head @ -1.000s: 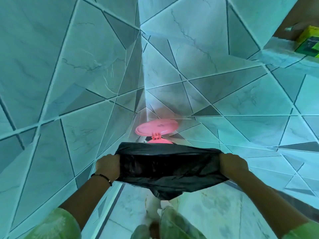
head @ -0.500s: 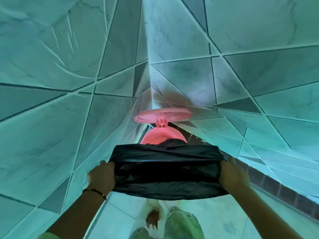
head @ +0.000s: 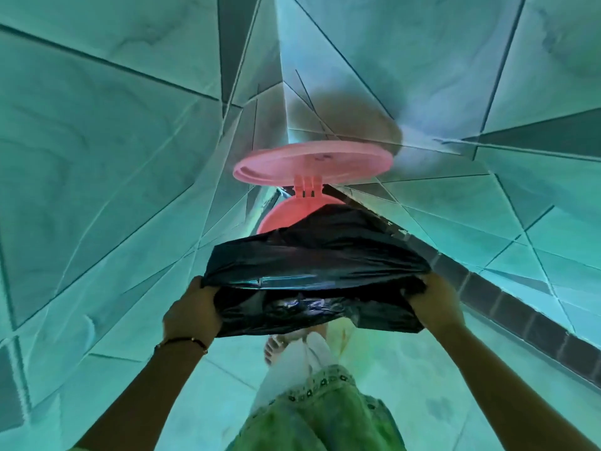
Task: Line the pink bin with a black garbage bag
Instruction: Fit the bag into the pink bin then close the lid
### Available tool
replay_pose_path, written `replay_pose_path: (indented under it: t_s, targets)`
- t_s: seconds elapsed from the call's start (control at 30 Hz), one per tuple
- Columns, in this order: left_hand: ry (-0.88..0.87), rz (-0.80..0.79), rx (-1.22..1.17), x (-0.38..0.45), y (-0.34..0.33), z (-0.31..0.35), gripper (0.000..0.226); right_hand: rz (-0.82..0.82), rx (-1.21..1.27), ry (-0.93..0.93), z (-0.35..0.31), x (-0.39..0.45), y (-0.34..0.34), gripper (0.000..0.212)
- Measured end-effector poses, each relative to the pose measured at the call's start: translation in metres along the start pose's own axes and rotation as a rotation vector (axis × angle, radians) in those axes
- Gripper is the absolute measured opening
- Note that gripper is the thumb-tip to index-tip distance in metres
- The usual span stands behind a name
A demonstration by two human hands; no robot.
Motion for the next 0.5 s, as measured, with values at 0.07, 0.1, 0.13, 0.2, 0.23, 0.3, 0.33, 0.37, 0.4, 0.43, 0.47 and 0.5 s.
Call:
replay_pose_path:
  t_s: [0.07, 0.1, 0.13, 0.2, 0.23, 0.3, 0.33, 0.37, 0.4, 0.43, 0.47, 0.5]
  targets:
    - [0.022, -0.035, 0.001, 0.009, -0.016, -0.006, 0.030, -0.051, -0.112, -0.015, 0.012, 0.009, -0.017, 0.015]
    - [0.026, -0.053, -0.001, 0.013, -0.024, -0.008, 0.032, -0.095, -0.167, -0.027, 0.018, 0.013, -0.026, 0.017]
    - [0.026, -0.067, -0.002, 0.016, -0.032, -0.010, 0.032, -0.129, -0.207, -0.032, 0.023, 0.016, -0.034, 0.018]
    - [0.020, -0.065, -0.016, 0.022, -0.042, -0.012, 0.029, -0.156, -0.201, -0.022, 0.024, 0.025, -0.042, 0.017]
    - [0.022, -0.047, -0.034, 0.025, -0.044, -0.012, 0.029, -0.153, -0.178, -0.005, 0.021, 0.029, -0.044, 0.014]
    - [0.051, 0.007, -0.102, 0.033, -0.044, -0.015, 0.035, -0.172, -0.168, 0.083, 0.005, 0.030, -0.051, 0.018]
    - [0.075, 0.034, -0.140, 0.037, -0.042, -0.017, 0.041, -0.227, -0.177, 0.178, -0.014, 0.024, -0.059, 0.031]
    - [0.100, 0.049, -0.170, 0.040, -0.043, -0.018, 0.046, -0.326, -0.180, 0.290, -0.034, 0.015, -0.073, 0.046]
    - [0.121, 0.056, -0.188, 0.043, -0.044, -0.019, 0.050, -0.452, -0.157, 0.384, -0.055, 0.001, -0.087, 0.058]
    - [0.135, 0.053, -0.197, 0.044, -0.045, -0.020, 0.052, -0.586, -0.119, 0.433, -0.069, -0.009, -0.102, 0.064]
    - [0.145, 0.040, -0.201, 0.046, -0.049, -0.020, 0.054, -0.692, -0.080, 0.441, -0.075, -0.014, -0.114, 0.066]
    - [0.149, 0.027, -0.203, 0.047, -0.052, -0.019, 0.055, -0.716, -0.042, 0.433, -0.078, -0.011, -0.118, 0.066]
Point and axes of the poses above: each hand's wrist, its own x-axis towards the middle knuckle, its own y-axis out of the back of the hand, z = x × y, the point moved 9 cm from there along x, towards the middle knuckle, and after that the axes turned 13 degrees about x, right-handed, at the moved point
